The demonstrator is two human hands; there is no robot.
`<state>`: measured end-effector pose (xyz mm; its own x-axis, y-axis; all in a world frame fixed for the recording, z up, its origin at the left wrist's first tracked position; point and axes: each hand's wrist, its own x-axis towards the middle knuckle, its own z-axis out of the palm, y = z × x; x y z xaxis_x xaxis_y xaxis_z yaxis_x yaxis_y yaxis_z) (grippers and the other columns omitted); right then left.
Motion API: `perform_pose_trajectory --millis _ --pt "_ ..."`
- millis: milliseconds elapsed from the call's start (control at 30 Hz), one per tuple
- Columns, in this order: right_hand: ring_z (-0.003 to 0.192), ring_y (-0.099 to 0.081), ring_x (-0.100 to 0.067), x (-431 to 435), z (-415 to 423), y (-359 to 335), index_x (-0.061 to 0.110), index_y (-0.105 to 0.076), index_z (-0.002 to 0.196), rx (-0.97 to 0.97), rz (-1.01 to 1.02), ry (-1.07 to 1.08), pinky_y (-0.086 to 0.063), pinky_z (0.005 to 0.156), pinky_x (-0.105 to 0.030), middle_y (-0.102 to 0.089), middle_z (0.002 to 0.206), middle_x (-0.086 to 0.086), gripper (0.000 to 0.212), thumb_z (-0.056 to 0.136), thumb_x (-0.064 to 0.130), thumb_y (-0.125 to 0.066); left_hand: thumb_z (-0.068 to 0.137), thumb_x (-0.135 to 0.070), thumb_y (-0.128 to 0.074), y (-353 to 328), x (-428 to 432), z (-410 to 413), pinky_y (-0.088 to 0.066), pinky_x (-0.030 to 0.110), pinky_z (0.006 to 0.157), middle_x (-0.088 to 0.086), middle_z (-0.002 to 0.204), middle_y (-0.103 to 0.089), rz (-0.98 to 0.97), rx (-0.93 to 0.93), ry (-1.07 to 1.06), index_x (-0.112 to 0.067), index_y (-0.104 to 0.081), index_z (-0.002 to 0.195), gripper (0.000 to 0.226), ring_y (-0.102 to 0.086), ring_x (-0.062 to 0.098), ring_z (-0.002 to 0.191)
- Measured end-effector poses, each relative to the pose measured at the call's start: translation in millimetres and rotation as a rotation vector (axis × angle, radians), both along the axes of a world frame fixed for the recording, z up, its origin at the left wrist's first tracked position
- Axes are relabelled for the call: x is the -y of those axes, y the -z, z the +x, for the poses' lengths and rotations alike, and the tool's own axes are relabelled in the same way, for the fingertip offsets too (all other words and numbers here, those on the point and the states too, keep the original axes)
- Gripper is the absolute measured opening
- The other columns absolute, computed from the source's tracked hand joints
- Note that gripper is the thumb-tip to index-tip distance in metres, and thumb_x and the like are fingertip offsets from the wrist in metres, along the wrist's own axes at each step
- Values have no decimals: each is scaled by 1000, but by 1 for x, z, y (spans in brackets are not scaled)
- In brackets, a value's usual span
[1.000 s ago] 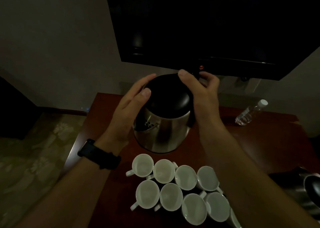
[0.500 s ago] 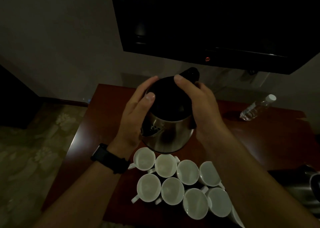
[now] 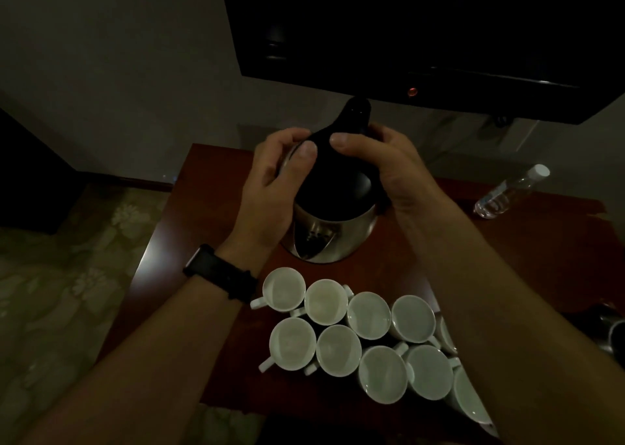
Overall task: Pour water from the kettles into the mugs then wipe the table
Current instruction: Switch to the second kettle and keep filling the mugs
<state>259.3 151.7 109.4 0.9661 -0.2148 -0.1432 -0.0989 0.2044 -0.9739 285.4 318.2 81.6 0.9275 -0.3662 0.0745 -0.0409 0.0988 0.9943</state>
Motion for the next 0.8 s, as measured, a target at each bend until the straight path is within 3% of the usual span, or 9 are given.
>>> perform_pose_trajectory --millis 67,167,300,400,533,800 --pt "92 -77 -28 0 2 3 12 -74 103 14 12 -30 -59 72 -29 -79 96 -8 45 64 31 -87 81 -55 -61 -1 0 1 -54 47 104 21 141 -51 23 -19 -21 -18 -61 129 61 -60 31 126" --pt "96 -76 -25 -1 1 6 15 -71 110 -2 -33 -80 -59 75 -29 -79 100 -3 45 70 29 -85 82 -51 -63 2 -3 -5 -56 32 96 11 138 -59 4 -25 14 -14 -56 139 68 -63 23 124" --pt "96 -76 -16 3 -6 8 27 -68 106 -4 -102 -127 -59 74 -23 -78 100 8 42 69 34 -86 86 -43 -65 5 -2 -12 -56 25 89 3 132 -65 -39 -53 61 -19 -58 136 56 -66 18 120" --pt "92 -76 -15 3 -11 10 23 -66 106 -6 -90 -138 -58 71 -21 -79 94 9 32 77 28 -79 94 -33 -61 7 1 -11 -57 26 88 0 126 -67 -3 -47 72 -23 -61 130 37 -68 17 117" --pt "88 -77 -15 2 -17 13 21 -66 104 15 -69 -136 -58 70 -21 -79 90 9 26 80 24 -76 98 -28 -55 12 3 -13 -56 27 88 6 127 -67 2 -16 66 -15 -61 133 38 -68 20 117" --pt "89 -76 -14 6 -17 22 20 -65 105 33 -91 -130 -58 72 -22 -77 89 7 29 78 23 -76 97 -28 -56 19 11 -15 -55 26 88 0 122 -70 -6 -22 45 -24 -63 126 31 -69 17 115"
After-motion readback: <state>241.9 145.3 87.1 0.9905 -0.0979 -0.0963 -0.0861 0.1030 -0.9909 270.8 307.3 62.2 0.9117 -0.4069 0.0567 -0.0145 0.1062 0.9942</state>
